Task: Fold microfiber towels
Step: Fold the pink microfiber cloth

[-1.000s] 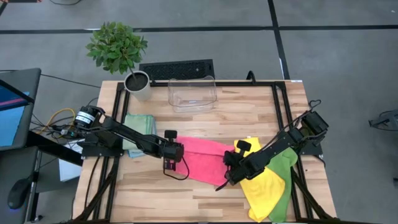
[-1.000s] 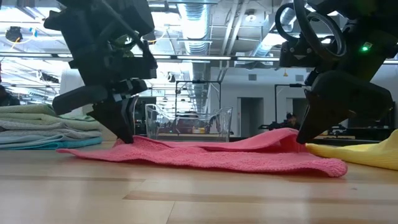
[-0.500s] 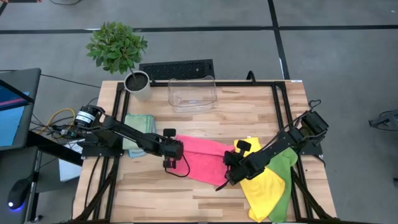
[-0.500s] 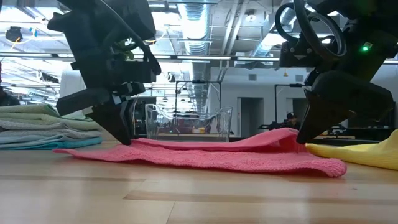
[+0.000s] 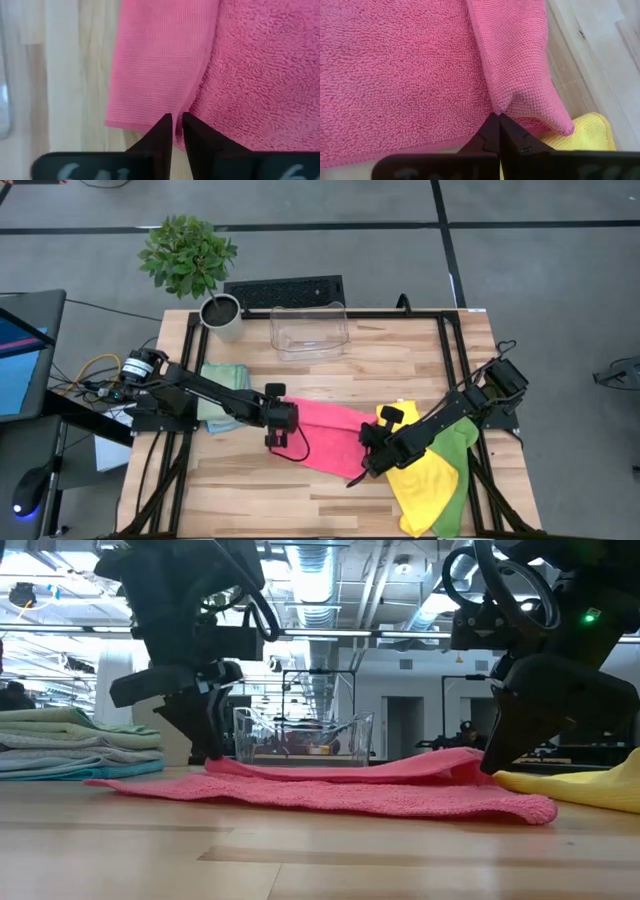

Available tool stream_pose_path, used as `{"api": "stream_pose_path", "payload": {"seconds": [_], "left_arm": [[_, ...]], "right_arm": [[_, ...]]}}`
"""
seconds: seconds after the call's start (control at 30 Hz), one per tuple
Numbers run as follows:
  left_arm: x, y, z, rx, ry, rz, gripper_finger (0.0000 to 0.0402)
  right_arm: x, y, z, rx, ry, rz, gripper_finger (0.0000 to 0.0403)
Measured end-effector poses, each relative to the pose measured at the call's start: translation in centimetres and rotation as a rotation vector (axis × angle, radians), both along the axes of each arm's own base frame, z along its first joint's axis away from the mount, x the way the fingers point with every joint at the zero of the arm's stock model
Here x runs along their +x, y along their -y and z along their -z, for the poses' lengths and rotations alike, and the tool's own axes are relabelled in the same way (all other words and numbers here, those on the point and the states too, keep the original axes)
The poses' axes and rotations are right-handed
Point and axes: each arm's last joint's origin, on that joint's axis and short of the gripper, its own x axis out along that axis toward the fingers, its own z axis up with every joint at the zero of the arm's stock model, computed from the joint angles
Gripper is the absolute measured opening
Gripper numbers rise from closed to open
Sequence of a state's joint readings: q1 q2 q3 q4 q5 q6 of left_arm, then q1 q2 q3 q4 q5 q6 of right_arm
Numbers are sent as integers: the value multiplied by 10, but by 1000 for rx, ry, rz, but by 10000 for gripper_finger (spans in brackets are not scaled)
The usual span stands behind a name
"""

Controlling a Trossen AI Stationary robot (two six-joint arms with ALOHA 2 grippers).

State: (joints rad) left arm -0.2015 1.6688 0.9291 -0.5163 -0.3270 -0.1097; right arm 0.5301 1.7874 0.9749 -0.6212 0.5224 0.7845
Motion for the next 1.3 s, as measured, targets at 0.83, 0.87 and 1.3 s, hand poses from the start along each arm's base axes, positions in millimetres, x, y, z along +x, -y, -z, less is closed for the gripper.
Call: {"api": "stream_pose_path", "payload": {"seconds": [0.83,0.87,1.3], "left_arm": [[-4,25,-22,90,-40,-19,0],[-4,27,-22,89,-40,-16,0],[-3,26,-22,109,-25,-30,0]], "right_arm": [[0,-43,-55,-37,-8,-89,6],[0,-45,-55,-31,0,-94,11],[-9,-41,-18,-28,56,-148,191]]}}
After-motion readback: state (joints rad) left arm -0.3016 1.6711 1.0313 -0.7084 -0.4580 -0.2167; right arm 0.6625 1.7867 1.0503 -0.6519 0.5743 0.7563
